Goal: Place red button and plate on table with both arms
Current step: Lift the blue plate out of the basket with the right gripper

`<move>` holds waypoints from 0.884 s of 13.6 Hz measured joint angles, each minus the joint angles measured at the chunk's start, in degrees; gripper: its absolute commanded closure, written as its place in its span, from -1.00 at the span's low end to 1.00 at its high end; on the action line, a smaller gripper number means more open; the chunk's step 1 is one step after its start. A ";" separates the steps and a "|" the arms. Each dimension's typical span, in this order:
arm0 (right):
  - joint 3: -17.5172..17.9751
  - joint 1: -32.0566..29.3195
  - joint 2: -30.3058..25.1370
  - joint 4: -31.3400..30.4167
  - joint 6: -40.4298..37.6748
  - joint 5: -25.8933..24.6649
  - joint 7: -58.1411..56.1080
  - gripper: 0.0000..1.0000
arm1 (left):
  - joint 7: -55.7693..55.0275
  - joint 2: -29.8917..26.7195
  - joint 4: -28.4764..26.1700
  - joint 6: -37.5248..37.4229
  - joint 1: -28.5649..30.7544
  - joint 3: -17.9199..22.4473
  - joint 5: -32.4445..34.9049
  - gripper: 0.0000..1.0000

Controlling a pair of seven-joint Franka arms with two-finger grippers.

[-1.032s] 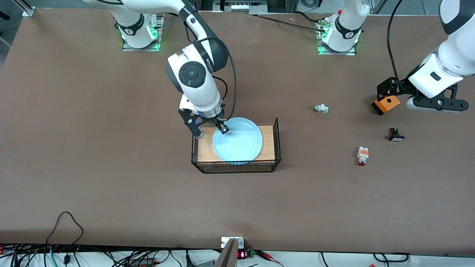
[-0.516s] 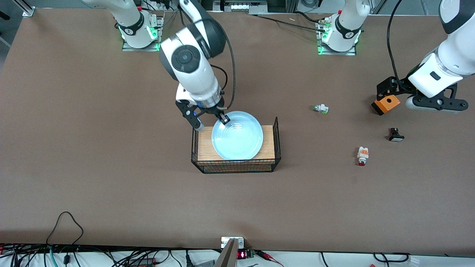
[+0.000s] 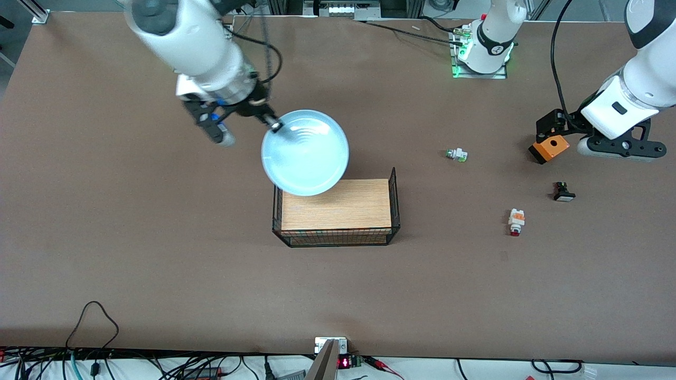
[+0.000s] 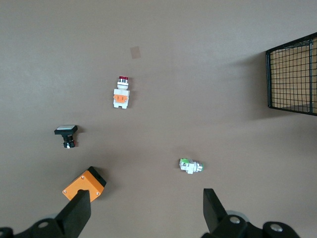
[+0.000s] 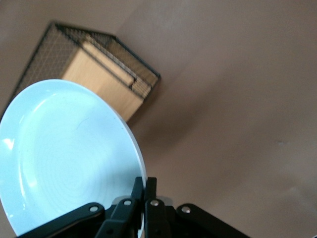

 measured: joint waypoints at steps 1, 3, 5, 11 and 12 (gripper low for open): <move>-0.06 -3.35 0.03 -0.05 -0.21 0.30 -4.29 1.00 | 0.00 0.00 0.00 0.00 0.00 0.00 0.00 -1.00; -0.14 -9.80 0.34 -0.53 -1.98 0.52 -15.66 1.00 | 0.00 0.00 0.00 0.00 -0.01 -0.01 0.00 -1.00; -0.24 -15.78 0.92 -1.06 -4.50 0.44 -28.91 1.00 | 0.00 0.00 0.01 0.00 -0.02 -0.03 0.00 -1.00; -0.29 -26.66 3.88 -4.77 -5.87 -8.05 -61.55 1.00 | 0.00 0.00 0.01 0.00 -0.05 -0.05 0.00 -1.00; -0.28 -26.95 3.98 -7.14 -3.52 -8.91 -63.98 1.00 | 0.00 0.00 0.01 0.00 -0.06 -0.05 0.00 -1.00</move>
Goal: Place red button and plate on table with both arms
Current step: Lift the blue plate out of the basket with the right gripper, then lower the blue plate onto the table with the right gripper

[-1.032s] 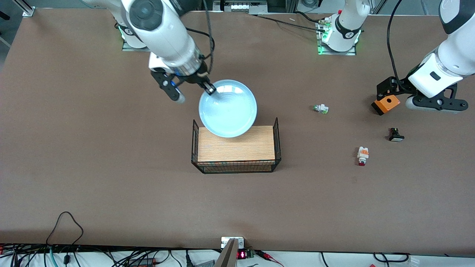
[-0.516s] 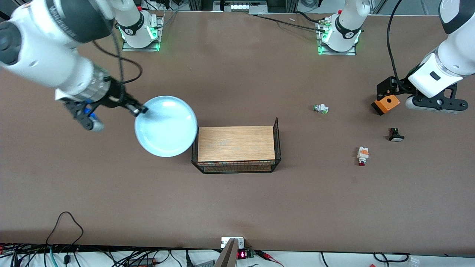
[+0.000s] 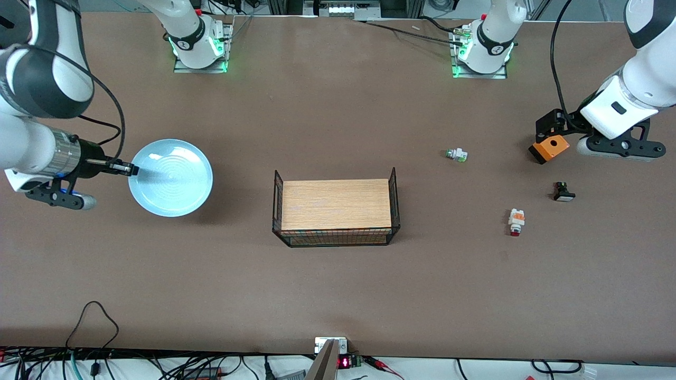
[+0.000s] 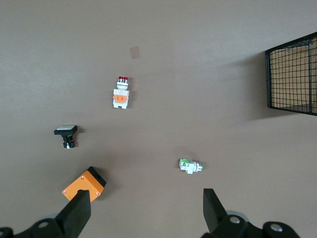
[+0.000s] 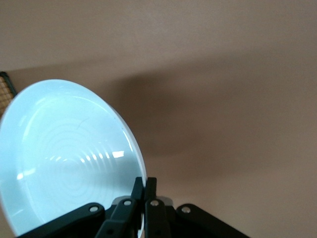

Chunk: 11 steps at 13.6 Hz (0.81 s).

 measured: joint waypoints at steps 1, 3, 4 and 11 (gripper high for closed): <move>0.01 -0.52 0.04 -3.00 3.35 -0.30 -2.76 1.00 | 0.00 0.00 0.00 0.00 0.00 0.00 0.00 -1.00; 0.00 -2.08 0.15 -9.76 11.77 -0.38 -8.27 1.00 | 0.00 0.00 0.01 0.00 0.00 0.00 0.00 -1.00; 0.00 -2.78 0.25 -13.54 16.31 -0.38 -10.52 1.00 | 0.00 0.00 0.02 0.00 0.00 0.00 0.00 -1.00; 0.03 -6.27 5.45 -29.58 39.63 -0.39 -24.50 -0.22 | 0.00 0.00 0.03 0.00 -0.05 -0.04 0.00 -1.00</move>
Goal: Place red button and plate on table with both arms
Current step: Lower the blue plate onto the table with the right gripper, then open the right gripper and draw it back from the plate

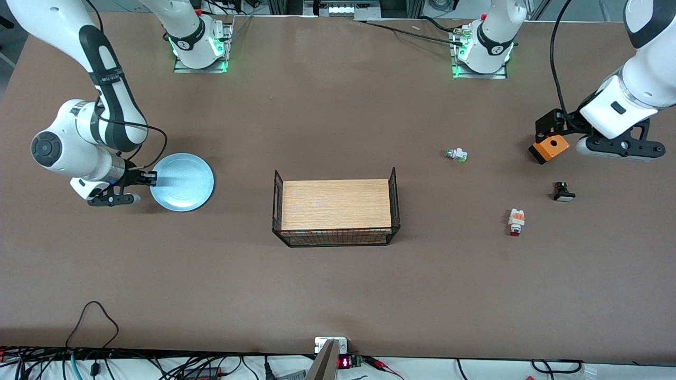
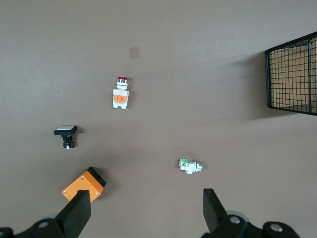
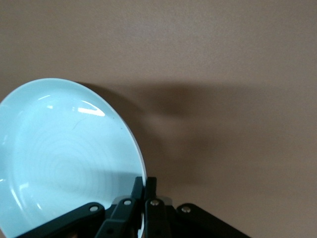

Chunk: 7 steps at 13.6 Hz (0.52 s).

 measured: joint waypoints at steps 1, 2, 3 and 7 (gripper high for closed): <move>0.01 -0.06 0.52 0.00 0.71 0.01 -0.37 -0.99 | 0.00 0.00 0.00 0.00 0.00 0.00 0.00 -1.00; 0.08 -0.06 0.71 0.01 0.86 0.08 -0.32 -1.00 | 0.00 0.00 0.00 0.00 -0.01 -0.02 0.00 -1.00; 0.19 -0.07 0.59 0.12 0.74 0.18 0.25 -1.00 | 0.00 0.00 0.00 0.00 -0.01 -0.05 0.00 -1.00; 1.49 1.15 -3.15 5.81 -9.98 0.19 9.19 -1.00 | 0.00 0.00 0.02 0.00 -0.02 -0.26 0.00 -1.00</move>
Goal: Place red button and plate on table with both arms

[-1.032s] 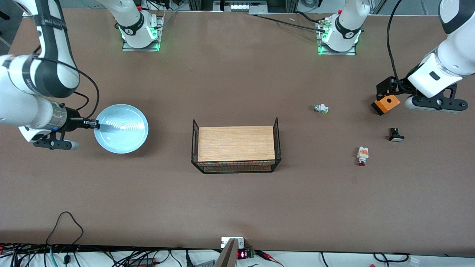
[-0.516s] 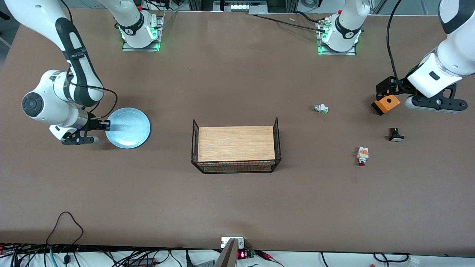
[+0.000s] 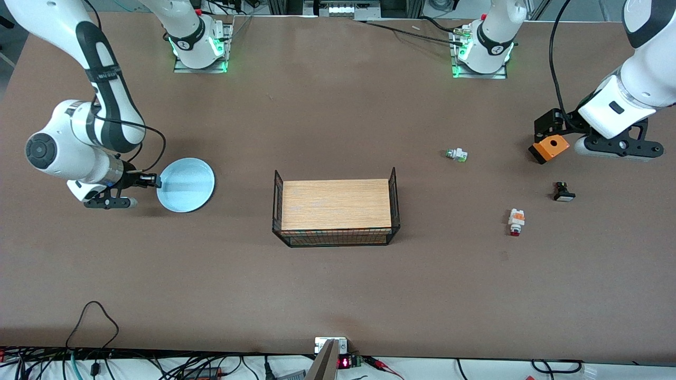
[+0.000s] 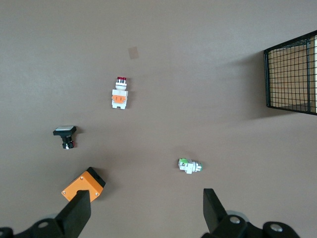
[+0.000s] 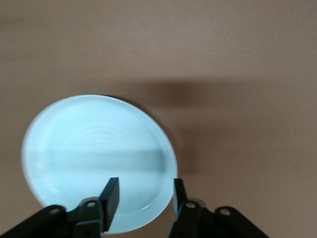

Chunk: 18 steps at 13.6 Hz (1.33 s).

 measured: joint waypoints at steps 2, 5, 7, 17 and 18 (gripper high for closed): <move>0.30 2.64 -2.52 5.21 -7.66 0.00 4.38 -1.00 | 0.00 0.00 0.17 0.00 0.00 -0.07 0.00 -1.00; 0.32 4.73 -4.27 13.58 -17.31 -0.15 6.77 -1.00 | 0.00 0.00 0.41 -0.45 0.00 -0.10 0.00 -1.00; 0.32 4.94 -4.49 20.61 -24.86 -1.94 7.96 -1.00 | 0.00 0.05 0.66 -0.66 0.00 -0.11 0.00 -1.00; 0.52 -1.28 -5.65 35.80 -38.06 -4.32 8.07 -1.00 | 0.00 0.44 1.56 -1.84 0.00 -0.13 0.00 -1.00; 0.65 -1.28 -5.93 35.60 -38.59 -4.32 8.05 -1.00 | 0.00 0.44 1.56 -1.85 0.00 -0.13 0.00 -1.00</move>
